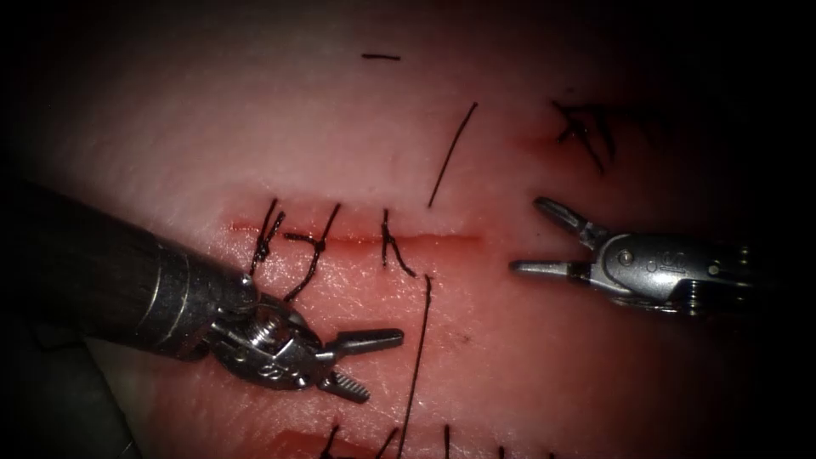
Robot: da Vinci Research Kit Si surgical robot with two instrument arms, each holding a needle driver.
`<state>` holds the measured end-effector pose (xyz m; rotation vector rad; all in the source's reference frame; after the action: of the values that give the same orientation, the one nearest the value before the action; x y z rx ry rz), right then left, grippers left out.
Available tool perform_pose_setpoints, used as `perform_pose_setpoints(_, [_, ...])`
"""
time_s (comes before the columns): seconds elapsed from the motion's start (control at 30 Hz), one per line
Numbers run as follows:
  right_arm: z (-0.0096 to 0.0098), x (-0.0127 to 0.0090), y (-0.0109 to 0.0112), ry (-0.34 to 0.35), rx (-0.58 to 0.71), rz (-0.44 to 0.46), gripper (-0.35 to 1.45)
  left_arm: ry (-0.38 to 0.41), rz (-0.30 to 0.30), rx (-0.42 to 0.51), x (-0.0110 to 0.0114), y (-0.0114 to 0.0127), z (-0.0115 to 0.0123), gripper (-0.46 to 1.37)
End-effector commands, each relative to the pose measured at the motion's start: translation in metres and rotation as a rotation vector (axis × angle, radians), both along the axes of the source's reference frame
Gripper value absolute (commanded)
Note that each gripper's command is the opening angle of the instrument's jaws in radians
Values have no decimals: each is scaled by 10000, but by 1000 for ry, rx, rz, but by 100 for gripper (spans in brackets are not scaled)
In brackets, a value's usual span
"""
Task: Wound Closure
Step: Grab the suture with the left gripper
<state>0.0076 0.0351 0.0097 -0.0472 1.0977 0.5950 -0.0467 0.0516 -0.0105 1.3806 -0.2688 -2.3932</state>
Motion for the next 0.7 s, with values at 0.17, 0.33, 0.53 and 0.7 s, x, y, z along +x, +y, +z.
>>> perform_pose_setpoints(0.17, [0,0,-1,1,0,-2,107,-4,15,-15,-11,-8,11,63])
perform_pose_setpoints(0.33, [0,0,-1,1,0,-2,107,-2,28,-21,-22,-17,21,63])
perform_pose_setpoints(0.53, [0,0,-1,1,0,-2,107,-15,35,-28,-36,-22,26,63])
perform_pose_setpoints(0.7, [0,0,-1,1,0,-2,107,-24,39,-29,-45,-22,26,61])
